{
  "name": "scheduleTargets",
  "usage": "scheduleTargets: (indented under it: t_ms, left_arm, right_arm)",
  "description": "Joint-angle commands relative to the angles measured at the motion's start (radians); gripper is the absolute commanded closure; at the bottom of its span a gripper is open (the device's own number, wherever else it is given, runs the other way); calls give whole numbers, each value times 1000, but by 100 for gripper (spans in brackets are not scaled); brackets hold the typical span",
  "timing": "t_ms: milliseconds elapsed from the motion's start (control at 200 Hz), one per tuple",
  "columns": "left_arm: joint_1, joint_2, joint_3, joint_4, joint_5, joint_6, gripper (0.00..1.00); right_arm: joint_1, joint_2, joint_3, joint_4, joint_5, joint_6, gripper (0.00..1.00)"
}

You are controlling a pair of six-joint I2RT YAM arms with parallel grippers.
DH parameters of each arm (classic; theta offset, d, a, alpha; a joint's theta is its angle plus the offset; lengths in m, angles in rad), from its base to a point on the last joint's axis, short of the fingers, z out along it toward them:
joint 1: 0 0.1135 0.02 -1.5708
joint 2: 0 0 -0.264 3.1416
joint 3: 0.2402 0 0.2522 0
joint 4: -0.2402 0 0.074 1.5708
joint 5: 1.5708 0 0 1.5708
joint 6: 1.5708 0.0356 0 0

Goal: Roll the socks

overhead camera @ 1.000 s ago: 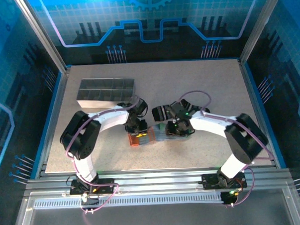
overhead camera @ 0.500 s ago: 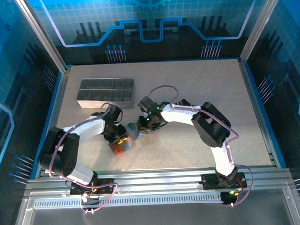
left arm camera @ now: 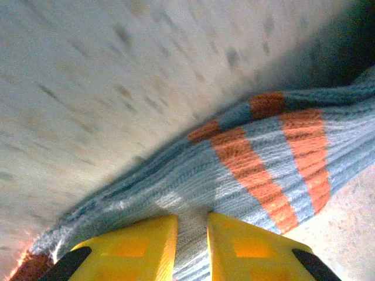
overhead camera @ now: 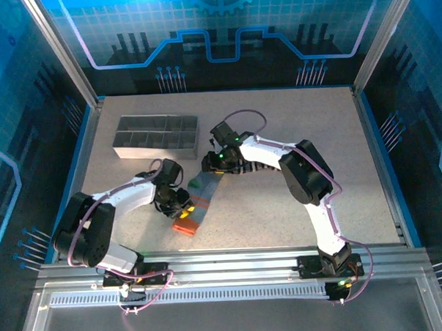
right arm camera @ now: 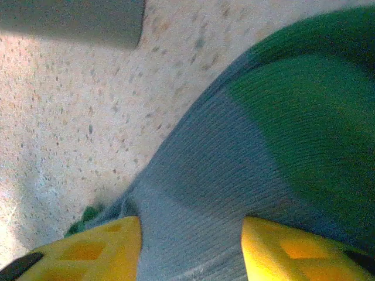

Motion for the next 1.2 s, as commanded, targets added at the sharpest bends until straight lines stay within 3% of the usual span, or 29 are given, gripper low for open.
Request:
scheduleTargets:
  t_ms: [0, 180, 355, 585, 675, 831, 1196]
  left_arm:
    - [-69, 33, 4, 25, 61, -147, 78]
    - [-96, -21, 58, -10, 21, -222, 75]
    - [-20, -119, 102, -88, 24, -192, 71]
    - [176, -245, 82, -245, 91, 6, 69]
    - [198, -263, 54, -264, 143, 55, 69]
    - [200, -293, -18, -256, 190, 64, 70]
    - [212, -352, -47, -269, 185, 62, 71]
  right_arm:
    - [-24, 35, 58, -46, -103, -130, 46]
    - [-11, -117, 61, -61, -95, -288, 41]
    - [63, -413, -217, 101, 54, -427, 32]
    - [422, -729, -789, 445, 285, -889, 25]
    - [533, -722, -821, 454, 401, -951, 23]
    - [624, -618, -770, 457, 468, -1011, 29]
    - [648, -367, -625, 412, 555, -1016, 48]
